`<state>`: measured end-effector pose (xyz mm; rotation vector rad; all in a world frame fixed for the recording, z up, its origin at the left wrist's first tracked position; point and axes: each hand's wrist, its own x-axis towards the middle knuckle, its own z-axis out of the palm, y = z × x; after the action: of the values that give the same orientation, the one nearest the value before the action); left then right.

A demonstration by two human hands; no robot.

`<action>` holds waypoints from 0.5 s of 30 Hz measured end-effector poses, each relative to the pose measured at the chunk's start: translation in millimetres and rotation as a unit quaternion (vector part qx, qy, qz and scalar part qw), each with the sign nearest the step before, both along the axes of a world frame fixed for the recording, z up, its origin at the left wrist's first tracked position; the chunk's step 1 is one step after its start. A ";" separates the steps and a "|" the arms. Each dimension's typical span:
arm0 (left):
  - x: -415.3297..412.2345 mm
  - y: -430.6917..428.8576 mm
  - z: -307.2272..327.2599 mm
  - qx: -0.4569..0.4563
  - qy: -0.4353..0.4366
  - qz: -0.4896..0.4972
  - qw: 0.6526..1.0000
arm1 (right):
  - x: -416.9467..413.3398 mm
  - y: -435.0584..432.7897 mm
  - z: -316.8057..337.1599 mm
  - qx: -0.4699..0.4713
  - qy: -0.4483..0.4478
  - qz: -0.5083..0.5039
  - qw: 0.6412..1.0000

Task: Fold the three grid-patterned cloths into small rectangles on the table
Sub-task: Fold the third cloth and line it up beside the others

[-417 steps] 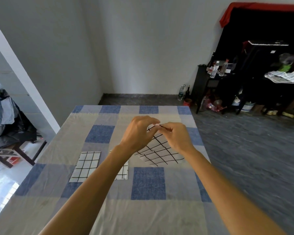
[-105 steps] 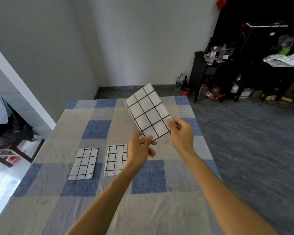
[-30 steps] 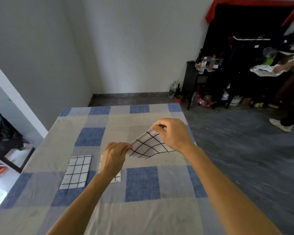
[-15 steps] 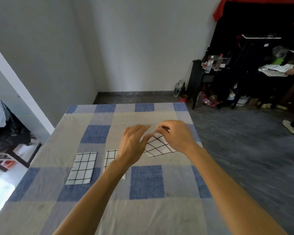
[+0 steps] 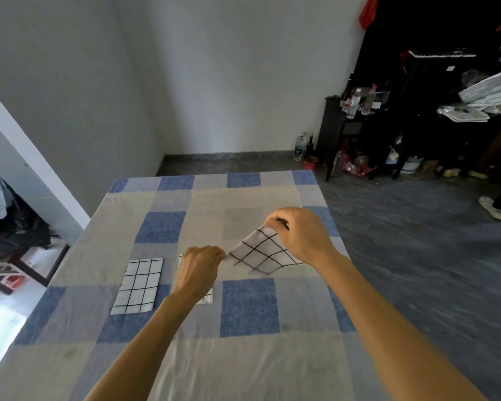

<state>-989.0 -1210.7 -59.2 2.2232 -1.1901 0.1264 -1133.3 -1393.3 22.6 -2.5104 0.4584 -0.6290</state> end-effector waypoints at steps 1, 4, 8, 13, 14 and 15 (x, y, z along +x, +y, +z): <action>2.3 2.4 2.2 0.000 0.006 0.012 1.000 | 0.7 -1.5 0.9 0.001 -0.006 -0.002 1.000; -4.0 -6.6 20.8 -0.041 -0.008 -0.002 0.999 | 4.6 -0.5 3.5 -0.001 -0.008 0.008 1.000; -22.8 -33.4 46.4 -0.092 -0.044 -0.084 0.991 | 11.6 9.6 2.7 0.018 0.005 0.033 0.999; -25.9 -41.4 45.7 -0.155 -0.022 -0.075 0.985 | 4.6 10.5 3.8 0.108 -0.019 0.019 0.994; -26.5 -40.3 44.7 -0.163 -0.007 -0.063 0.985 | 1.9 10.3 3.0 0.128 -0.020 0.013 0.992; -26.9 -39.6 43.9 -0.168 0.004 -0.054 0.984 | -0.1 9.9 1.8 0.136 -0.017 0.013 0.991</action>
<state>-1015.9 -1250.3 -15.3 1.8621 -1.1851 0.2533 -1133.4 -1383.5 24.4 -2.2414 0.4644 -0.5592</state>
